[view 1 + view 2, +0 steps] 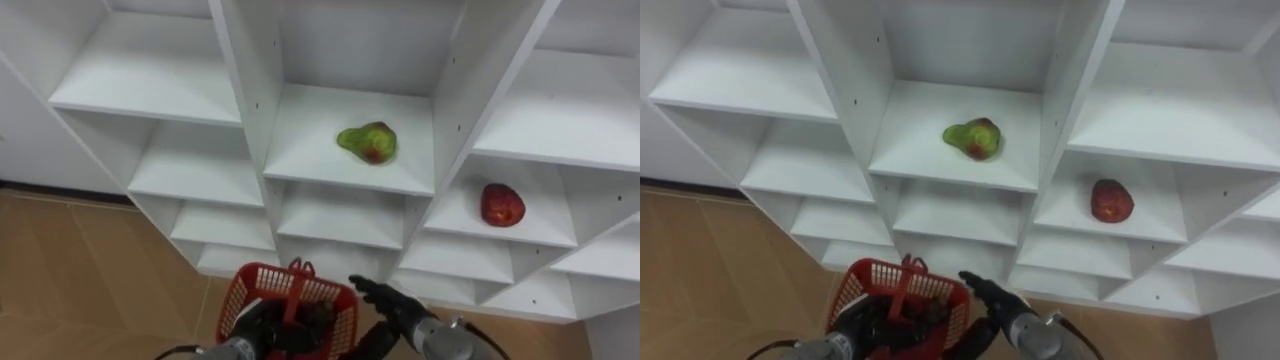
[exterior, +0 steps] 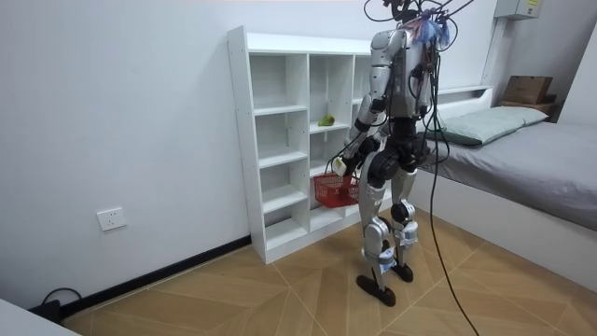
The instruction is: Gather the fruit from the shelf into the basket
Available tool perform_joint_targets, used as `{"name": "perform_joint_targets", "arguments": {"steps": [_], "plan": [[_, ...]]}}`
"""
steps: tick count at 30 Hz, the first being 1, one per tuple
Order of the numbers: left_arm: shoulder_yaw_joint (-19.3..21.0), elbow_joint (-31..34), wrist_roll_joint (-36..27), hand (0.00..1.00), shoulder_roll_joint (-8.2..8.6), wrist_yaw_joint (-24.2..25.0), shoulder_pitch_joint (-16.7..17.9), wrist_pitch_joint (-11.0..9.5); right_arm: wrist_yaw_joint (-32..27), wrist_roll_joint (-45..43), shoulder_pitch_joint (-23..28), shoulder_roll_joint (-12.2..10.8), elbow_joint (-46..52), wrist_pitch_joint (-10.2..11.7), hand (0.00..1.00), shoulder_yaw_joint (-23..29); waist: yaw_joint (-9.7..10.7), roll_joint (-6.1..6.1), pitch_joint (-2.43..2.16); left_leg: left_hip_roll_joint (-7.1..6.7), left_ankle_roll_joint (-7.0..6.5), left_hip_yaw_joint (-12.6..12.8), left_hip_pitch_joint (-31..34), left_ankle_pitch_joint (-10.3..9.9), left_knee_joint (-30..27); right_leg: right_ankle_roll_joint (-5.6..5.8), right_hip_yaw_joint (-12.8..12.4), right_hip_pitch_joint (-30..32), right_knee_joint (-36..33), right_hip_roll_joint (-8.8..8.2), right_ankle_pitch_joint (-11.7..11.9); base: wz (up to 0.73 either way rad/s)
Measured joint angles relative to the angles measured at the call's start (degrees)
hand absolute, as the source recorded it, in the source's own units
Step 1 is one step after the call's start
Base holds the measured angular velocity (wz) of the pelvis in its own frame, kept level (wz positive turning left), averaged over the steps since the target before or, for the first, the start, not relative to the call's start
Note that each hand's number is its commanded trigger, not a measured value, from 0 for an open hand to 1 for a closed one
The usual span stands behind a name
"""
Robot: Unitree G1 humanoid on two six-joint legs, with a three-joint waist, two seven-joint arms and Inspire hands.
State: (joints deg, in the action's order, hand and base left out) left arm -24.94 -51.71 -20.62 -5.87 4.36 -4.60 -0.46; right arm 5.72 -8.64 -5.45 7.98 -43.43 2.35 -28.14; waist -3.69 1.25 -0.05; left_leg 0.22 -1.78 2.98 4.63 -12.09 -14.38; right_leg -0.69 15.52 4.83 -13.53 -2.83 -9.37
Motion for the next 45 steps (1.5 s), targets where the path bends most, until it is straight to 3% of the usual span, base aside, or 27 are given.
{"name": "perform_joint_targets", "arguments": {"steps": [6, 10, 17, 20, 29, 35, 39, 45], "plan": [[2.46, 3.42, -0.16, 1.0, -0.55, -3.21, 3.43, -0.02, -0.97, -9.14, 5.22, 1.83, 11.92, -1.06, 0.0, 0.01, -1.04, 1.0, -0.05, -0.1, 0.12, -0.11, -2.54, 0.12, 1.67, 0.09, -0.47, -2.42, 1.11, 0.38, -0.04, -0.02], [2.6, 3.48, -0.16, 1.0, -0.08, -5.1, 4.46, -0.03, -1.99, -13.04, 7.68, 2.87, 19.92, -1.31, 0.0, 0.13, -1.26, 1.81, 0.37, -0.1, 0.15, -0.56, -3.76, 0.13, 1.86, 0.12, 0.22, -3.94, 1.83, 0.41, -0.06, 0.08], [4.41, 3.44, -0.26, 1.0, 1.17, -7.23, 5.33, -0.03, -3.59, -15.91, 7.7, 2.87, 28.28, -1.42, 0.0, 0.12, -1.67, 2.81, 0.98, -0.03, 0.14, -0.6, -5.32, 0.13, 2.7, 0.15, -0.02, -4.99, 1.82, 0.43, -0.07, -0.01], [5.18, 3.37, -1.34, 1.0, 1.01, -7.75, 5.25, -0.03, -3.93, -16.2, 7.59, 3.22, 32.51, -2.45, 0.0, 0.15, -2.01, 3.17, 1.12, -0.01, 0.14, -0.48, -5.63, 0.13, 2.79, 0.15, -0.17, -5.23, 1.81, 0.46, -0.07, -0.04], [5.89, 1.96, -1.16, 1.0, 1.15, -7.91, 5.09, -0.03, -5.87, -13.97, 3.11, 2.67, 37.06, -2.55, 0.0, 0.3, -3.03, 3.46, 1.1, -0.03, 0.16, -0.32, -6.42, 0.1, 3.78, 0.16, -0.38, -5.94, 1.76, 0.69, -0.07, -0.02], [6.47, 1.76, -1.23, 1.0, 0.61, -8.64, 5.26, 0.02, -7.91, -13.31, -0.01, 2.88, 41.96, -2.55, 0.0, 0.87, -2.87, 4.9, 1.23, -0.05, 0.21, -0.4, -7.4, 0.14, 3.67, 0.16, -1.19, -6.82, 1.92, 0.86, -0.07, 0.01], [8.3, 1.73, -1.2, 1.0, 0.11, -9.21, 5.0, 0.02, -9.16, -11.73, -1.59, 2.94, 42.42, -2.57, 0.0, 2.72, -3.02, 6.35, 0.92, -0.04, 0.2, -0.59, -7.7, 0.13, 3.62, 0.16, -1.19, -7.12, 1.94, 0.83, -0.06, 0.0], [10.1, 2.83, -0.57, 1.0, -0.35, -9.34, 4.9, 0.18, -10.51, -11.61, -3.81, 3.1, 43.14, -3.15, 0.0, 3.71, -3.19, 6.35, 0.99, -0.05, 0.2, -0.77, -8.36, 0.12, 3.99, 0.16, -1.2, -7.78, 2.0, 0.89, -0.06, 0.0]]}}
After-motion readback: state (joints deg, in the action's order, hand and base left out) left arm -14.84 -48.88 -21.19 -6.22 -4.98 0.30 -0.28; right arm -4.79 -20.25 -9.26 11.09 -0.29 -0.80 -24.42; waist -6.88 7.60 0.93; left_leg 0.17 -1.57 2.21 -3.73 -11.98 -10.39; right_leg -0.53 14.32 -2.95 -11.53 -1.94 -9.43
